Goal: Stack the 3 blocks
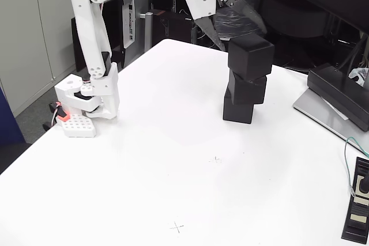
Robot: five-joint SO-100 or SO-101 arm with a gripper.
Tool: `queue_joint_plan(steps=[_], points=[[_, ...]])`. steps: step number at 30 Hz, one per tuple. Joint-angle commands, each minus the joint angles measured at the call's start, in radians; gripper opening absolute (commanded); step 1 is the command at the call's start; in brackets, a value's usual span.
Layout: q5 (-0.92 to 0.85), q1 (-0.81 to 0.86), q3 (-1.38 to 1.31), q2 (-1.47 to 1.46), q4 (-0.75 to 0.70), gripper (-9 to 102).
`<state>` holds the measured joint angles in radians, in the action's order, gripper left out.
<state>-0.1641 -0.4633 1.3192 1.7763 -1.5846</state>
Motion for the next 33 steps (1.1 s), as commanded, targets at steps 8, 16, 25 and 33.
queue_joint_plan(steps=[8,16,25,33], points=[[-0.006,0.008,-0.018,0.273,0.002,34],[-0.006,0.06,-0.017,0.476,0.002,18],[-0.006,0.302,-0.015,0.62,0.002,-2],[-0.006,0.476,0.049,0.746,0.002,-1]])
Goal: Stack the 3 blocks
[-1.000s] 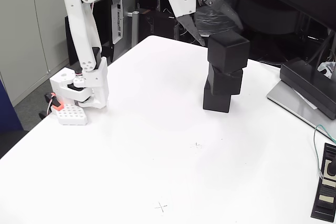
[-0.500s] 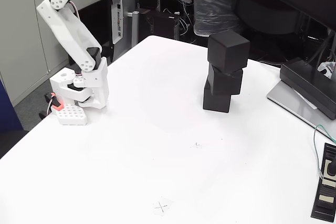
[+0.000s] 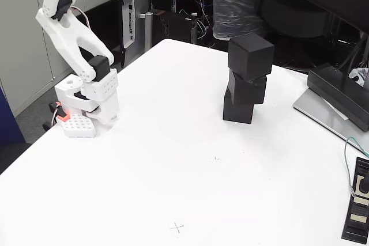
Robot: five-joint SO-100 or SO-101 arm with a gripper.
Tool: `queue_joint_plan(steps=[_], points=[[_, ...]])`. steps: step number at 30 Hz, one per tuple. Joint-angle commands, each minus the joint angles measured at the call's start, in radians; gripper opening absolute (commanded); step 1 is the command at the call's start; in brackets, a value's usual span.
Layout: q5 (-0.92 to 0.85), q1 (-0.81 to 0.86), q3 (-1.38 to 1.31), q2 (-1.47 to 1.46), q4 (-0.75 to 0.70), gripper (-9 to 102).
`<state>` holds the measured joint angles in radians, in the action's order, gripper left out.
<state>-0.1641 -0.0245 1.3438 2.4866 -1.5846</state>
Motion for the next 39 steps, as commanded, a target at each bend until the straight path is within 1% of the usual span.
queue_joint_plan(steps=[1,5,8,19,26,30,32,36,39], points=[[-0.006,0.043,0.051,0.06,0.002,-1],[-0.006,0.043,0.206,0.172,0.002,-1],[-0.006,0.043,0.357,0.258,0.049,-1],[0.008,0.041,1.011,0.572,0.525,-1],[0.028,0.04,1.342,0.683,0.758,-1],[0.14,0.04,1.443,0.715,0.824,-1],[0.198,0.025,1.479,0.721,0.834,-1],[0.27,-0.069,1.531,0.721,0.839,-1],[0.293,-0.123,1.566,0.721,0.841,-1]])
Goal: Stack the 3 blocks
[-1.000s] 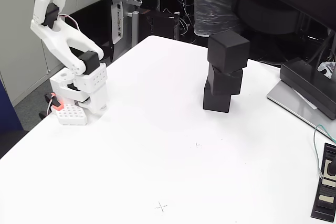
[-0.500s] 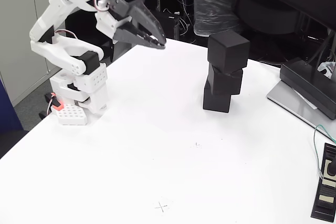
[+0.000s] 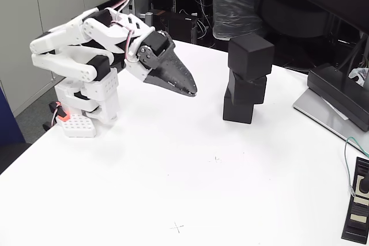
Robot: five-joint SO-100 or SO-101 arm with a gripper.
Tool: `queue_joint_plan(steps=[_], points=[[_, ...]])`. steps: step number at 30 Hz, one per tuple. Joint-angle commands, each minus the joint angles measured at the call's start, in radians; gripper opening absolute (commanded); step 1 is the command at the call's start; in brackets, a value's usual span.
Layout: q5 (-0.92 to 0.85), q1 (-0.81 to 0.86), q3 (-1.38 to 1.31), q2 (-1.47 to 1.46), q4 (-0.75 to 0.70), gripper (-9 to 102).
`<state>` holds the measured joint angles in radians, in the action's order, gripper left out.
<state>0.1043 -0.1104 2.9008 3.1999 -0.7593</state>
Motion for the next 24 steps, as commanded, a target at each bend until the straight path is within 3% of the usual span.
queue_joint_plan(steps=[1,18,24], points=[[0.028,-0.046,0.023,0.008,0.015,-1],[0.011,-0.049,0.16,0.008,0.141,-1],[-0.089,-0.049,0.163,0.008,0.15,-1]])
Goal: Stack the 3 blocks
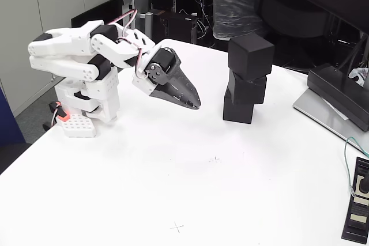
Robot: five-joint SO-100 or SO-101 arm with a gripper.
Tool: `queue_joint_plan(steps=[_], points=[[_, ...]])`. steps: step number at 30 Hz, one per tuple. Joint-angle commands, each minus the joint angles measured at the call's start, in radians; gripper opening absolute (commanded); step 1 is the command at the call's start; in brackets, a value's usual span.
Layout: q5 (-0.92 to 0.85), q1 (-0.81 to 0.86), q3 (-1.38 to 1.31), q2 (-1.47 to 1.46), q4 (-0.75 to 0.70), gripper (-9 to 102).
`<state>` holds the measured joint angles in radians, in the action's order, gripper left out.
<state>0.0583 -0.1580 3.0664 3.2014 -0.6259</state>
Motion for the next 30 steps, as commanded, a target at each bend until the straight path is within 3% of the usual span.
queue_joint_plan(steps=[1,14,30], points=[[-0.051,-0.002,-0.003,0.006,0.017,-1],[-0.058,0.0,0.015,0.064,0.006,-1],[-0.066,0.115,0.023,0.086,0.006,-1]])
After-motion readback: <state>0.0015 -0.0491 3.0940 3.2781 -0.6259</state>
